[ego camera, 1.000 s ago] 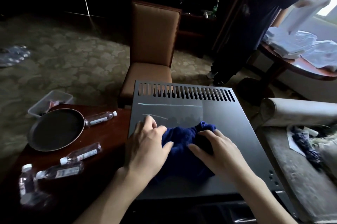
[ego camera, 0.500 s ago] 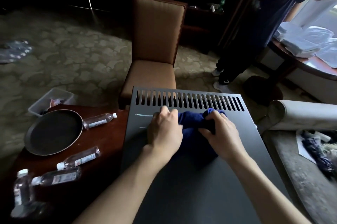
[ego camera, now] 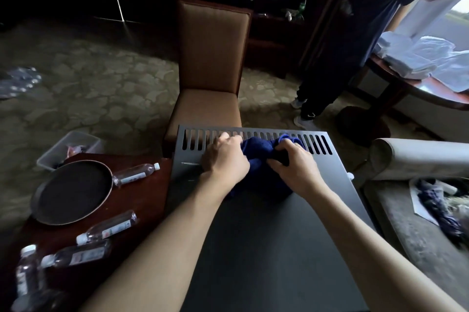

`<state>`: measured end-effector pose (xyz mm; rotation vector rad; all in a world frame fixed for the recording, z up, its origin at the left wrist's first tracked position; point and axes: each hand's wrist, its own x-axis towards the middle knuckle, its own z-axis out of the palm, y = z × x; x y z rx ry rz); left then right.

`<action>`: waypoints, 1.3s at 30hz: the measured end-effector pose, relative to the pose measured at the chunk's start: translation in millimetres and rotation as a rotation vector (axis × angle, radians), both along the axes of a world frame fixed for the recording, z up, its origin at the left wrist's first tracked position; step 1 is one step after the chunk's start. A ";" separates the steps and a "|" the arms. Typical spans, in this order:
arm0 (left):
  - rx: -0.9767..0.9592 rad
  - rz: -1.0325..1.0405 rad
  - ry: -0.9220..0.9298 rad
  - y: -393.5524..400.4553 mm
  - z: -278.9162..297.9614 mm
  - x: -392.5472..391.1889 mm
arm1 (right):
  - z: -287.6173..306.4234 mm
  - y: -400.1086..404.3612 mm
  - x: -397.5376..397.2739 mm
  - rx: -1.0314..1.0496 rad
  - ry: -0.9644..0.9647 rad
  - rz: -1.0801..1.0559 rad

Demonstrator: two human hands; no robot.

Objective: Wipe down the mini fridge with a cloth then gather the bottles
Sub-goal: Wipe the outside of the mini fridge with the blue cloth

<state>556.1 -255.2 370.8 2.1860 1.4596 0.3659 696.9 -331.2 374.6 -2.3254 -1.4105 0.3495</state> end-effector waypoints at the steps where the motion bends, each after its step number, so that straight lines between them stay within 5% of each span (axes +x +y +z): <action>1: -0.006 0.000 -0.022 -11.4 -0.6 -11.9 | 3.2 -11.2 -7.9 -0.010 0.005 0.019; 11: 0.050 0.140 -0.170 -104.0 -0.3 -136.0 | -0.2 -81.3 -111.8 0.041 0.109 0.176; 29: 0.093 0.227 -0.056 94.4 -14.3 -62.1 | -8.3 116.7 -76.6 0.064 0.017 0.131; 39: 0.075 0.156 -0.097 25.5 -9.7 -92.5 | 4.4 45.5 -87.7 0.033 -0.023 0.200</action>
